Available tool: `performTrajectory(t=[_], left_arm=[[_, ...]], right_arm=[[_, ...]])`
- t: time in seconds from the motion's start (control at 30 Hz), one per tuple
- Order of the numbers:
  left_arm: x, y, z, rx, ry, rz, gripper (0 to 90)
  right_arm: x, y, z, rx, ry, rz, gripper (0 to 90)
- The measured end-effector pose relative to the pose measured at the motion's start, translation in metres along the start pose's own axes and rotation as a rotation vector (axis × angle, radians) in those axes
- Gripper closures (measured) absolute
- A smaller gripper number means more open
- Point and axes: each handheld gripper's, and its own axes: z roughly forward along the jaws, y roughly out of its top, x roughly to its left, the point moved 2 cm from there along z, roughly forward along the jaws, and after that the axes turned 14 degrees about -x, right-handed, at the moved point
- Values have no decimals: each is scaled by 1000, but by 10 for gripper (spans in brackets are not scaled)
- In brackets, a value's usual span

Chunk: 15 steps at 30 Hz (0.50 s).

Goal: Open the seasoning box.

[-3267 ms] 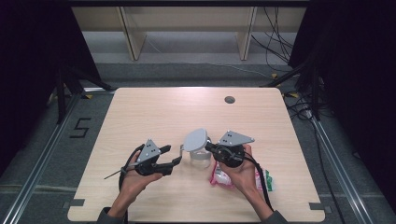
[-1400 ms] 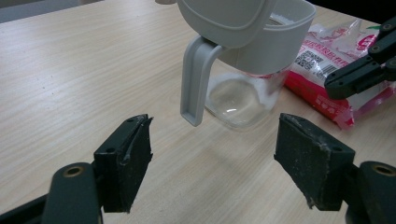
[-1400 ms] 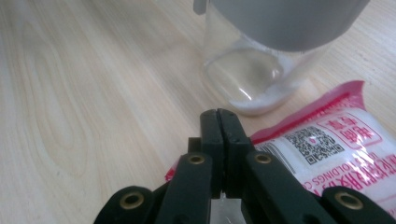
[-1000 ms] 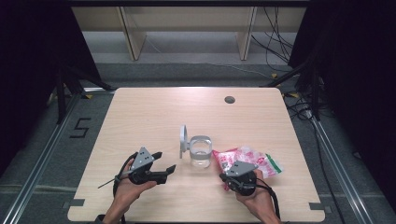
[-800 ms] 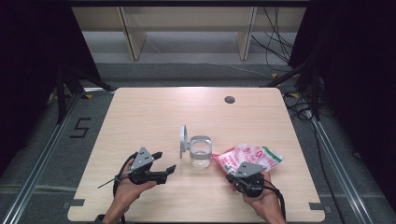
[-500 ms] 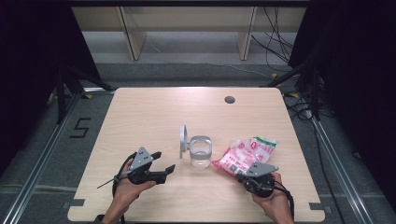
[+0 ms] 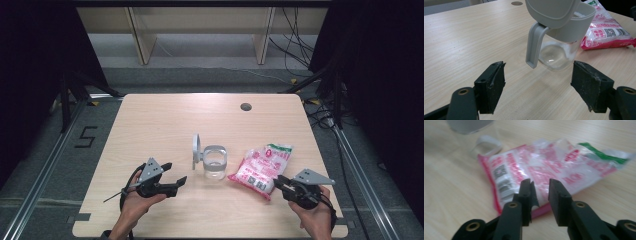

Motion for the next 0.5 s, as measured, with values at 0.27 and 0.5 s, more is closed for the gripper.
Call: performTrajectory(t=[0.27, 0.5], left_arm=[[0, -7, 4, 10, -6, -26, 263], [-1, -13, 7, 32, -17, -26, 269]], right_arm=[[-35, -12, 3, 1, -177, 121, 425], [-49, -12, 18, -3, -142, 193, 406]])
